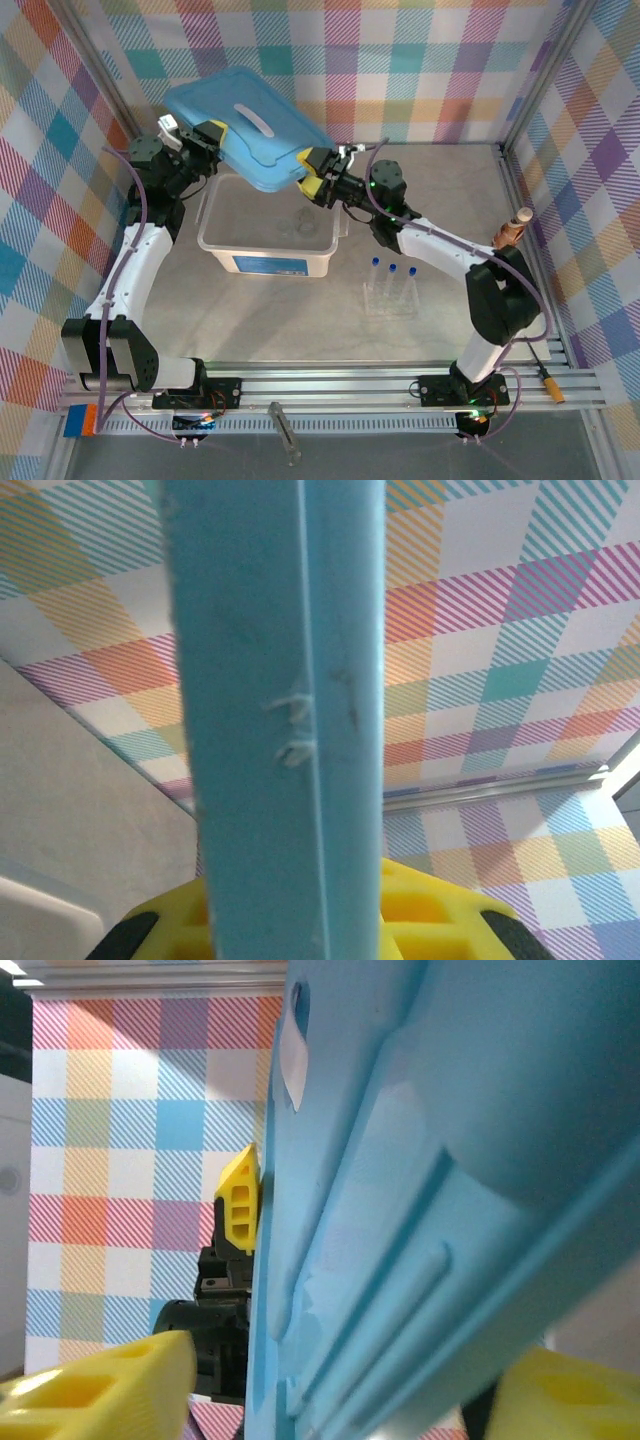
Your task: Organize the chemistry lab equipment
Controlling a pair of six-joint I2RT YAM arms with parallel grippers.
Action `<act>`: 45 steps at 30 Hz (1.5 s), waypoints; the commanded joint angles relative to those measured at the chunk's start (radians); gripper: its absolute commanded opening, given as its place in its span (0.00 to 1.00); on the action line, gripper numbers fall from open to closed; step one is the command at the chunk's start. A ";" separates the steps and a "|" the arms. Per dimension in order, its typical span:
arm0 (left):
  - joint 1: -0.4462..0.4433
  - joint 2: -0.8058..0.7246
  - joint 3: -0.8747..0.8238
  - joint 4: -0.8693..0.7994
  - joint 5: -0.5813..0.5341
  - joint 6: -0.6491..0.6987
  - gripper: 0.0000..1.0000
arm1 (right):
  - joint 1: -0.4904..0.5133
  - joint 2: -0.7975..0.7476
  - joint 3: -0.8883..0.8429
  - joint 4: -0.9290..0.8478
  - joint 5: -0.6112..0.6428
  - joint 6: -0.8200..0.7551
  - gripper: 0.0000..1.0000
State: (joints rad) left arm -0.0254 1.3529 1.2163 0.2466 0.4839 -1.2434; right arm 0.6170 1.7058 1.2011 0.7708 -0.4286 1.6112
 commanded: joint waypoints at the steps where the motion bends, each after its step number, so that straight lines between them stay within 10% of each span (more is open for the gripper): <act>1: -0.008 -0.032 -0.009 0.086 -0.011 0.029 0.00 | 0.016 0.028 0.036 0.094 0.023 0.031 0.57; 15: -0.062 -0.069 -0.082 0.071 -0.030 0.061 0.00 | 0.018 0.047 0.019 0.109 0.123 0.012 0.23; 27: -0.143 -0.159 -0.176 -0.020 -0.054 0.151 0.00 | -0.003 0.051 0.012 0.121 0.159 0.005 0.24; 34: -0.148 -0.201 -0.212 -0.070 -0.060 0.183 0.00 | -0.011 0.026 0.031 0.070 0.134 -0.026 0.07; 45: -0.146 -0.214 -0.165 -0.213 -0.076 0.279 0.61 | -0.074 -0.072 0.068 -0.100 0.056 -0.139 0.00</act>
State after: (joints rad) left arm -0.1688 1.1748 1.0180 0.0753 0.3767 -1.0363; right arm 0.5659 1.6852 1.2243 0.7071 -0.3485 1.5501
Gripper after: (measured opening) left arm 0.589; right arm 0.140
